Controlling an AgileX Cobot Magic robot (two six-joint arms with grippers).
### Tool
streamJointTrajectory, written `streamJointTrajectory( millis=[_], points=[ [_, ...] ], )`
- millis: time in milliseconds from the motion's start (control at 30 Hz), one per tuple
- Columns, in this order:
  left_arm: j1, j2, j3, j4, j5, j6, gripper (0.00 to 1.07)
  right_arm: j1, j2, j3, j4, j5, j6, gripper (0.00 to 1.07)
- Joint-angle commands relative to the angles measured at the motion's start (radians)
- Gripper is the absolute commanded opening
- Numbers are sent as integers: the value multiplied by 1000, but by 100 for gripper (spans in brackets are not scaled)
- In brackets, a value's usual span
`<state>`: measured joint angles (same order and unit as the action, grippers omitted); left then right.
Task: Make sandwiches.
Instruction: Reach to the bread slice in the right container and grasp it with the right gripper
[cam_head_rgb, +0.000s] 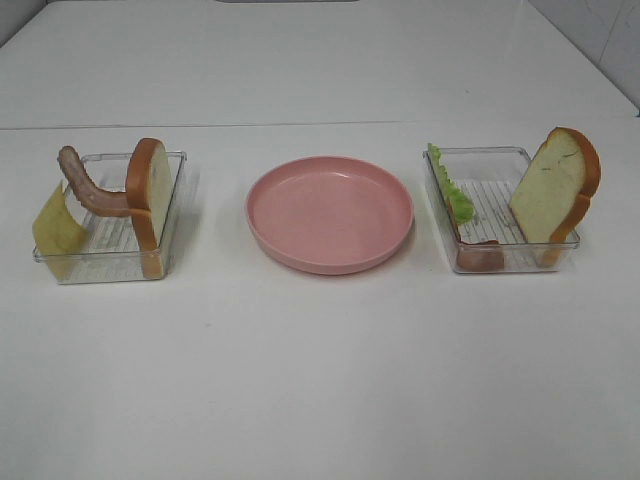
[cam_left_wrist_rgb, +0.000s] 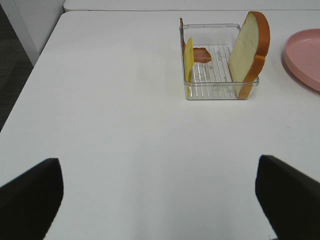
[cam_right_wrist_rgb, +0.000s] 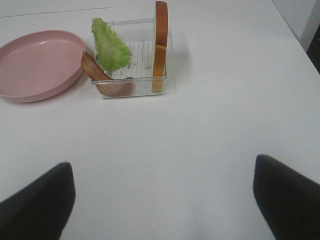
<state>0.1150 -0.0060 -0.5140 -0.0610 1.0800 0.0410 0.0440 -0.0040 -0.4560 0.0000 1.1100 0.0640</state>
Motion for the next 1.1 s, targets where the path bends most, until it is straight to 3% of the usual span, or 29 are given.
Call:
streamJointTrajectory(
  millis=[33,733,800,867,900,933,967,1000,1067,1100],
  points=[
    [-5,-13,-1,-2,-3,-1,101,-2,-29,0,-11,-11,-6,90],
    [-5,-13,-1,-5,-3,-1,101,-2,3,-14,-10,-30,13,90],
    [-5,-12,-1,-5,-3,-1,101,-2,76,-46,-9,-54,51,90],
    [-5,-12,-1,-5,-3,-1,101,-2,276,-115,-11,-85,54,89],
    [-5,-12,-1,-5,-3,-1,101,-2,276,-115,-11,-85,54,89],
    [-5,-12,-1,-5,-3,-1,101,-2,461,-191,0,-78,54,89],
    [-5,-12,-1,-5,-3,-1,101,-2,461,-191,0,-78,54,89],
    [-5,-12,-1,-5,-3,-1,101,-2,631,-273,19,-64,54,89],
    [-5,-12,-1,-5,-3,-1,101,-2,722,-322,27,-59,54,89],
    [-5,-12,-1,-5,-3,-1,101,-2,891,-410,33,-57,53,89]
  ],
)
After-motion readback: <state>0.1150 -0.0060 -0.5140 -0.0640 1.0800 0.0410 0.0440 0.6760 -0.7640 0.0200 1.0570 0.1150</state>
